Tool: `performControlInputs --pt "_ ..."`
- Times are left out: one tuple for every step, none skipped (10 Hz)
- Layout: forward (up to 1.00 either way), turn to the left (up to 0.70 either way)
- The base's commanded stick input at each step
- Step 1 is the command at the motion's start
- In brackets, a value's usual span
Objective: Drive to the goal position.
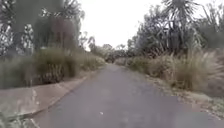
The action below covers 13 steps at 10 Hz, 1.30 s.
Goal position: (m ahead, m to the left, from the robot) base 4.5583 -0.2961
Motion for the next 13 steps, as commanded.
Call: performControlInputs --pt "1.00 -0.40" --pt "1.00 -0.40" --pt "1.00 -0.40" --pt "1.00 -0.40" --pt "1.00 -0.40" --pt "1.00 -0.40" --pt "1.00 0.00" --pt "1.00 0.00" --pt "1.00 0.00" --pt "1.00 0.00" --pt "1.00 0.00" --pt "1.00 0.00" --pt "1.00 0.00"
